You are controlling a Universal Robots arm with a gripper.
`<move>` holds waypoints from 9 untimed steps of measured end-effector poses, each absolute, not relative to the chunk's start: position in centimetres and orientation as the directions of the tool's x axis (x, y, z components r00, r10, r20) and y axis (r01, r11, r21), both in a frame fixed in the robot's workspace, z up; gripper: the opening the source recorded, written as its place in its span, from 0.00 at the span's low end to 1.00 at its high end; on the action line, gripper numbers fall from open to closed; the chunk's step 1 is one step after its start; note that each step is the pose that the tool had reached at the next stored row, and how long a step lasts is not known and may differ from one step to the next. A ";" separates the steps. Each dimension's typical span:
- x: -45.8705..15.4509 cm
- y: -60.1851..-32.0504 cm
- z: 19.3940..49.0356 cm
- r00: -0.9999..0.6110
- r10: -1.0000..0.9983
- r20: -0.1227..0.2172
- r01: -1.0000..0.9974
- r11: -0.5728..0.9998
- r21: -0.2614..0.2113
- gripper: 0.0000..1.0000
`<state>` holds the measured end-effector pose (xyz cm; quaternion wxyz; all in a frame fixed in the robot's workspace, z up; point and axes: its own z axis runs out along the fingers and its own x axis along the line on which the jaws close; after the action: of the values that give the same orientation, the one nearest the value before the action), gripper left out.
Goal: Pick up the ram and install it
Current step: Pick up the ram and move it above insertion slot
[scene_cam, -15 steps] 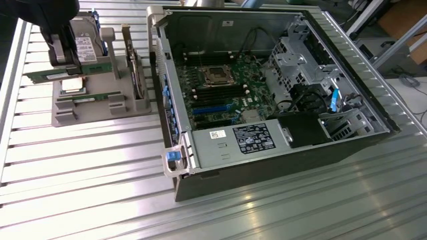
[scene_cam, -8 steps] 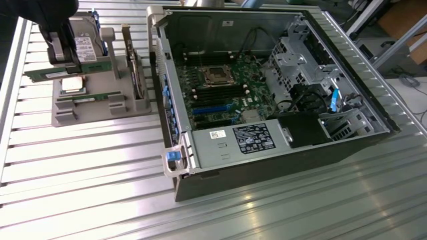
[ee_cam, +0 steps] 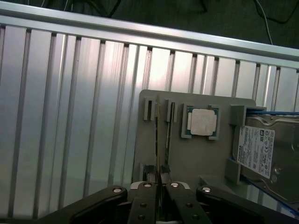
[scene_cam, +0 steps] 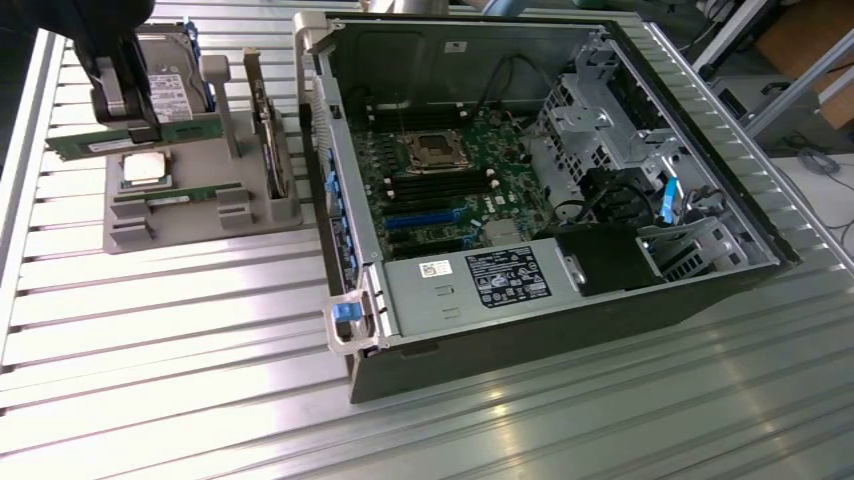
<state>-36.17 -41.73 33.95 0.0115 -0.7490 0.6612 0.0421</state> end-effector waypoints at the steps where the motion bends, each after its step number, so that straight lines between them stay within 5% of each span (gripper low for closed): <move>1: -36.2 -41.7 34.1 0.122 -0.989 -0.078 -0.991 -0.125 0.039 0.14; 9: -36.2 -41.7 34.6 0.122 -0.989 -0.078 -0.991 -0.125 0.039 0.14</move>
<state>-36.17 -41.73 34.63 0.0115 -0.7489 0.6612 0.0421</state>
